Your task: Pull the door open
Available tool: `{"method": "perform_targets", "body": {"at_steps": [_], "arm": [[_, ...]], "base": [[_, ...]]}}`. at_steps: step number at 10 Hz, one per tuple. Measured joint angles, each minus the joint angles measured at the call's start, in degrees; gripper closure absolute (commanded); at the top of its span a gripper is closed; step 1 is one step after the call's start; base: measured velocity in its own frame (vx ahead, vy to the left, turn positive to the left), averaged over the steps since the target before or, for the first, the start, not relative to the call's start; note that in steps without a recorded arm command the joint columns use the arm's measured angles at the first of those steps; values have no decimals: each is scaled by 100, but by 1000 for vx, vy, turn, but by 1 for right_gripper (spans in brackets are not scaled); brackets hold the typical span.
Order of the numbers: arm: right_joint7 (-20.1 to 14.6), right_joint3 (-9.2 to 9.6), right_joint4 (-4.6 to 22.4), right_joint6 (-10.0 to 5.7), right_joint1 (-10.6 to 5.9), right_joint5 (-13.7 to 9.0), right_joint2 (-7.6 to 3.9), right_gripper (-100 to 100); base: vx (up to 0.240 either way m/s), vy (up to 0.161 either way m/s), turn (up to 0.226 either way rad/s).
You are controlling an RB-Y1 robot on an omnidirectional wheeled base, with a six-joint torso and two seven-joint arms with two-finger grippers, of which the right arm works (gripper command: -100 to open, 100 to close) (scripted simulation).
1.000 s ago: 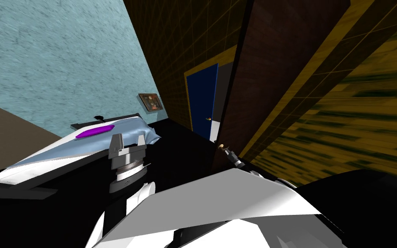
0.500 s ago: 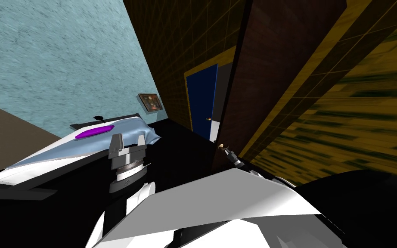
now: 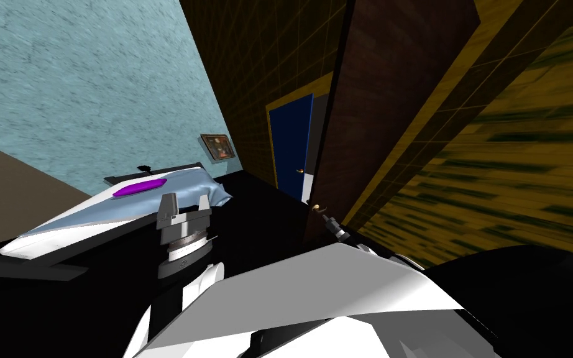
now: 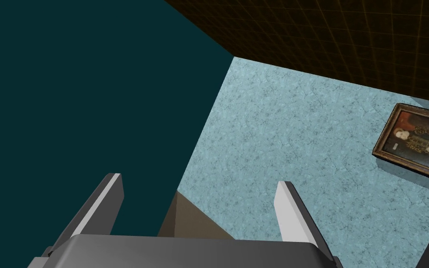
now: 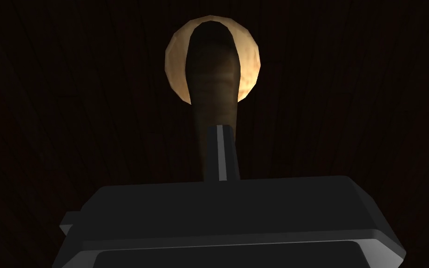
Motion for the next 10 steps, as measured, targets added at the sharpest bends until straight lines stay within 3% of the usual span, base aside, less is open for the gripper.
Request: {"method": "perform_targets", "body": {"at_steps": [1,3,5,6,7,9,10], "arm": [[-50,-6,-212,59,164,-16,-58,-100],[-110,7,105,-105,87,-20,-69,-100],[-98,-53,171,-121,81,-62,-59,-100],[-57,-119,568,-249,-107,-106,-2,-100],[-32,-161,448,-205,-38,-136,-3,-100],[4,-249,264,-60,62,-199,2,-100],[40,-327,356,-48,20,-253,23,-100]], "base": [[-135,-22,-27],[-124,-29,-52],[116,11,291],[127,-17,70],[65,-14,-31],[149,-10,290],[78,-11,49]]}}
